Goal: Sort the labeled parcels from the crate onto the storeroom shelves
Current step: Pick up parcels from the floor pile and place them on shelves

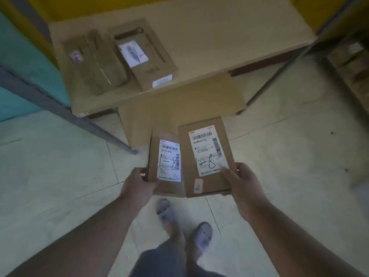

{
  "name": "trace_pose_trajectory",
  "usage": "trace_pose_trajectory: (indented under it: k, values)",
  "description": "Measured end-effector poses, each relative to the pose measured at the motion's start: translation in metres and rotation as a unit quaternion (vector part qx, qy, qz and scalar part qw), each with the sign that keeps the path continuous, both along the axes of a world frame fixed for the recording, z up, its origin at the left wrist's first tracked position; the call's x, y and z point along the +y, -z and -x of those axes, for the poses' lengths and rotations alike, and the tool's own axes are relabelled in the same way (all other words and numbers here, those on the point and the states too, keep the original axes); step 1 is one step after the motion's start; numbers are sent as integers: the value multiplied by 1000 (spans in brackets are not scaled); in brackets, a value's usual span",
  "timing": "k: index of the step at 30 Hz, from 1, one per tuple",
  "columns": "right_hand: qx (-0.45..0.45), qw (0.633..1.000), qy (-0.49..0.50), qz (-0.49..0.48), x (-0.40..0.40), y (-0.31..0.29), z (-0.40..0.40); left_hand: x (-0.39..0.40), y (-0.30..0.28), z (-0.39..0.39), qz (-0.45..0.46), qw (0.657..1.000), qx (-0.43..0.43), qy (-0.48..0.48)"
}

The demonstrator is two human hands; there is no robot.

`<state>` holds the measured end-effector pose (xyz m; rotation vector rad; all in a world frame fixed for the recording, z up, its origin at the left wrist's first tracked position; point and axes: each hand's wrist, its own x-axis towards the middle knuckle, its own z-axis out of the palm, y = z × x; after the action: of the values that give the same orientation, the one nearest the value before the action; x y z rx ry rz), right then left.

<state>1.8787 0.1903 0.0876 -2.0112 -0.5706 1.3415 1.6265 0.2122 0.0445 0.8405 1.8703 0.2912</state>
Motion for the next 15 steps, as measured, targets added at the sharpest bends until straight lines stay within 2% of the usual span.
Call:
trace_pose_trajectory:
  k: [7,10,13,15]
  values:
    - [10,997,-69,-19,72,117,-7,53,129,-7,6,996,40,-79]
    - [11,992,-119,-28,106,178,1,75,181,-9,2,988,51,-147]
    - [17,988,-149,-43,144,232,14,96,227,-10,-2,976,35,-217]
    - [18,985,-165,-47,170,261,20,114,254,-12,-1,973,29,-230]
